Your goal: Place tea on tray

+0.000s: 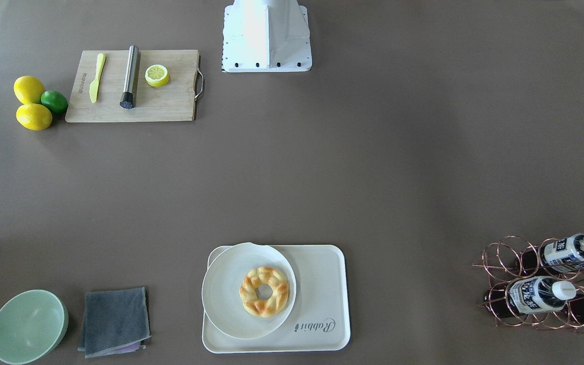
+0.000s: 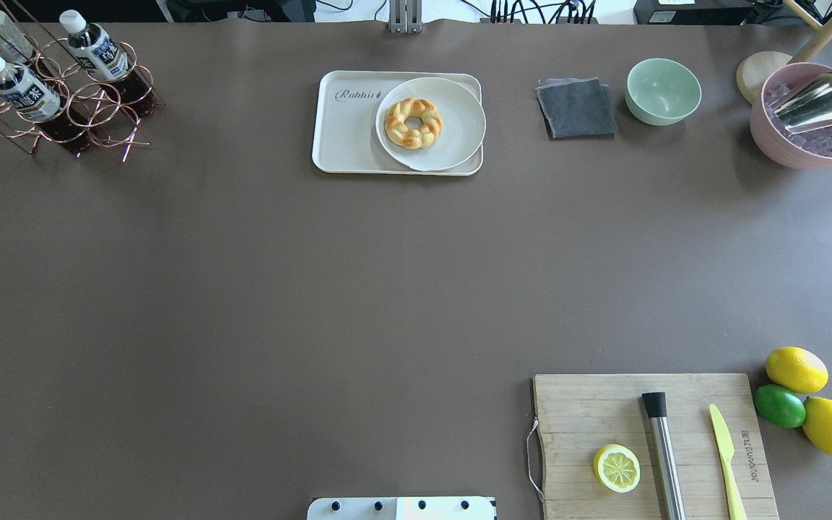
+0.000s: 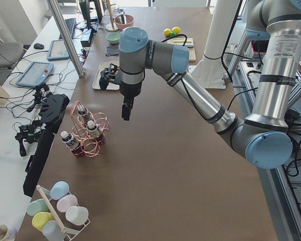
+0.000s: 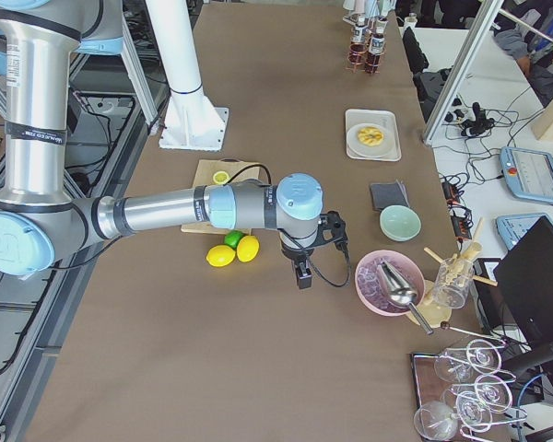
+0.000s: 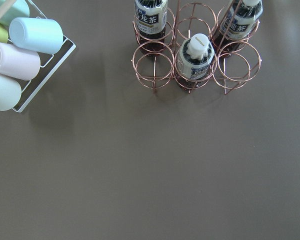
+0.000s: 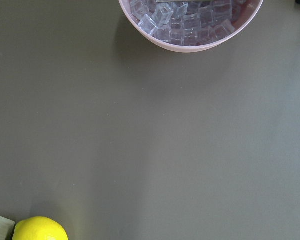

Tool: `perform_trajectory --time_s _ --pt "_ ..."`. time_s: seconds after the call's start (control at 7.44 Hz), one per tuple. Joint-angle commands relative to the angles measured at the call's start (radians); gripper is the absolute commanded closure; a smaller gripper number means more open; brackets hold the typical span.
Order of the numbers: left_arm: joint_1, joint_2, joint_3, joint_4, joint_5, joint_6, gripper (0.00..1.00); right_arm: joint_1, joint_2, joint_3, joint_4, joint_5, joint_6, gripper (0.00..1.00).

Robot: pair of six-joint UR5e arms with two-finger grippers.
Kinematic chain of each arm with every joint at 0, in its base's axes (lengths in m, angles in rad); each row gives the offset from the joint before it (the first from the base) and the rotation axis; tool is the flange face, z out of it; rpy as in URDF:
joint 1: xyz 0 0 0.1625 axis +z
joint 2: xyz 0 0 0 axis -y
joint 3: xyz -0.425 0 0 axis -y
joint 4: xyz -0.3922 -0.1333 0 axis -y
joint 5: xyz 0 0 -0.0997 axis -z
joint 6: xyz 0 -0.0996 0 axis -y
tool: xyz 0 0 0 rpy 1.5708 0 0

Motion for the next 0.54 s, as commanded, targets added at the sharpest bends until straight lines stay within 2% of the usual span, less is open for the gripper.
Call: perform_trajectory --time_s 0.0,0.13,0.4 --pt "0.013 0.001 -0.027 0.006 0.004 -0.004 0.02 0.0 0.003 0.005 0.0 0.0 0.0 0.0" --pt "0.03 0.002 -0.018 0.006 0.009 -0.004 0.02 0.0 0.003 0.016 0.0 -0.001 0.002 0.0" --pt "0.053 0.076 -0.005 -0.003 0.026 0.0 0.02 0.011 0.012 0.057 0.0 -0.013 0.0 0.0"
